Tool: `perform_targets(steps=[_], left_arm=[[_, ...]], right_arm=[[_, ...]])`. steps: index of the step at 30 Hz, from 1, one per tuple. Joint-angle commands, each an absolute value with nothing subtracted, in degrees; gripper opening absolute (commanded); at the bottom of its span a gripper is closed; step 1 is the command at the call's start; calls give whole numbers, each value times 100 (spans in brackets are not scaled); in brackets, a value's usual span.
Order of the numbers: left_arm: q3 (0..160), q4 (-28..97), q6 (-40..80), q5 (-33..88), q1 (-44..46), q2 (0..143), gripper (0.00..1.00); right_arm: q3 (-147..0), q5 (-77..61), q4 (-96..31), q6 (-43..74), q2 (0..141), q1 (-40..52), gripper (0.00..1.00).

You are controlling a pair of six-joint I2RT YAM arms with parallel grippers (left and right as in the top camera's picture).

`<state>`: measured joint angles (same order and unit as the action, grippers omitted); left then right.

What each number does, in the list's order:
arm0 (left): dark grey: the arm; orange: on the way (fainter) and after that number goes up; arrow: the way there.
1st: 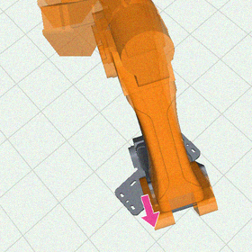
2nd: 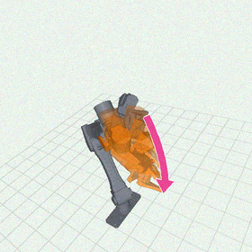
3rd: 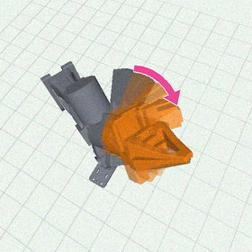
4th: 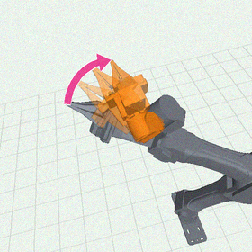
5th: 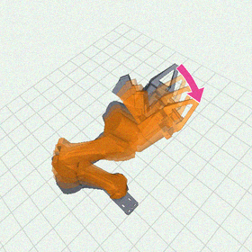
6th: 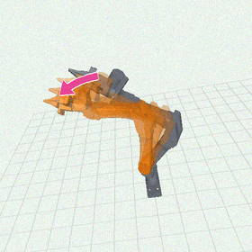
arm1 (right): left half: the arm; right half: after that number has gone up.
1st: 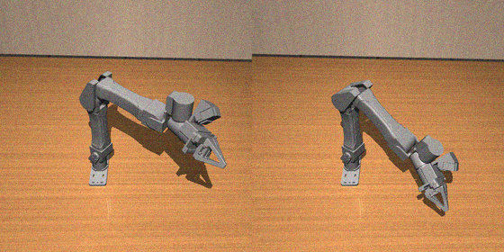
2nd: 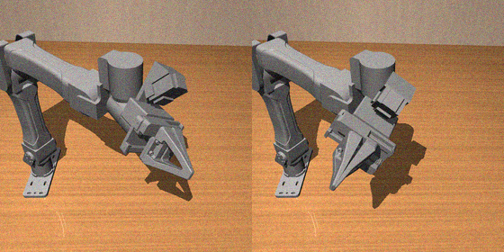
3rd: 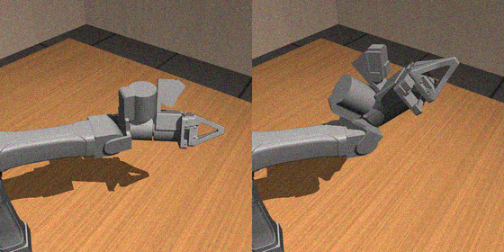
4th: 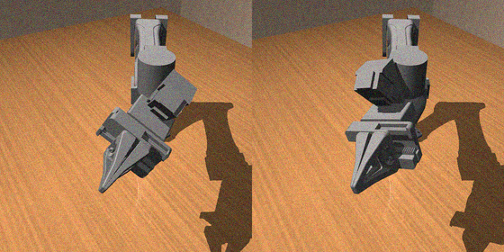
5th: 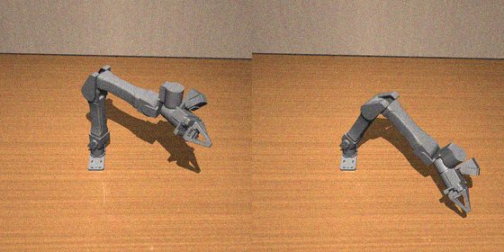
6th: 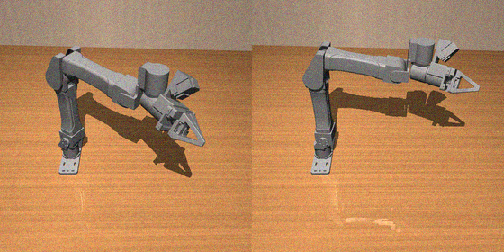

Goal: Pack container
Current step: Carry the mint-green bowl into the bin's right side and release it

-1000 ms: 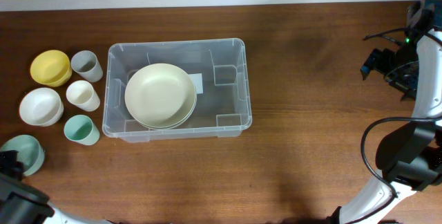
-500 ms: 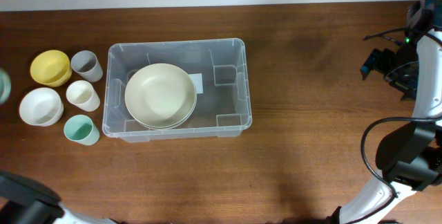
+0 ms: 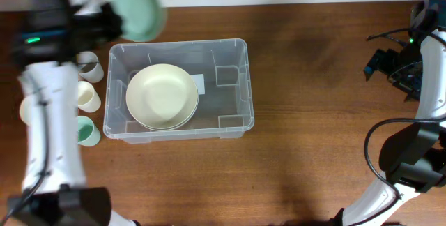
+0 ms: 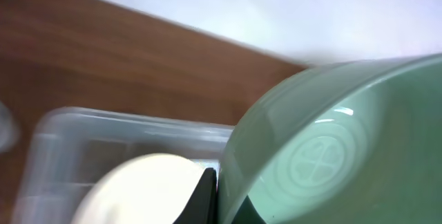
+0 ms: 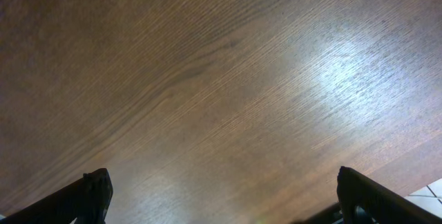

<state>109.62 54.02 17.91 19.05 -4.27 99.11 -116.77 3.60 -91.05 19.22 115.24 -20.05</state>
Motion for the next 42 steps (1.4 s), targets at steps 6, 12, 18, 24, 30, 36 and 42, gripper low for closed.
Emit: perform_targets(steps=[6, 12, 18, 24, 30, 36, 42], left_arm=[[10967, 5596, 1192, 1208, 1227, 11218, 1], [10967, 5765, 884, 1216, 1483, 11939, 1], [10967, 6163, 497, 1214, 1496, 12381, 1], [10967, 6173, 438, 1216, 1496, 12580, 7], [10967, 6080, 438, 1219, 1496, 12606, 30], [11067, 5935, 414, 1378, 1494, 12604, 44], [12361, 6427, 416, 1409, 1288, 12597, 48]], right_arm=[[-11677, 388, -9102, 1907, 11463, -2027, 99], [-11677, 388, -9102, 1907, 11463, -2027, 99], [-11677, 388, -9102, 1907, 11463, -2027, 99], [-11677, 388, -9102, 1907, 11463, -2027, 99], [-11679, 388, -9102, 1907, 11463, -2027, 99], [-11679, 388, -9102, 1907, 11463, -2027, 99], [-11679, 388, -9102, 1907, 11463, -2027, 99]])
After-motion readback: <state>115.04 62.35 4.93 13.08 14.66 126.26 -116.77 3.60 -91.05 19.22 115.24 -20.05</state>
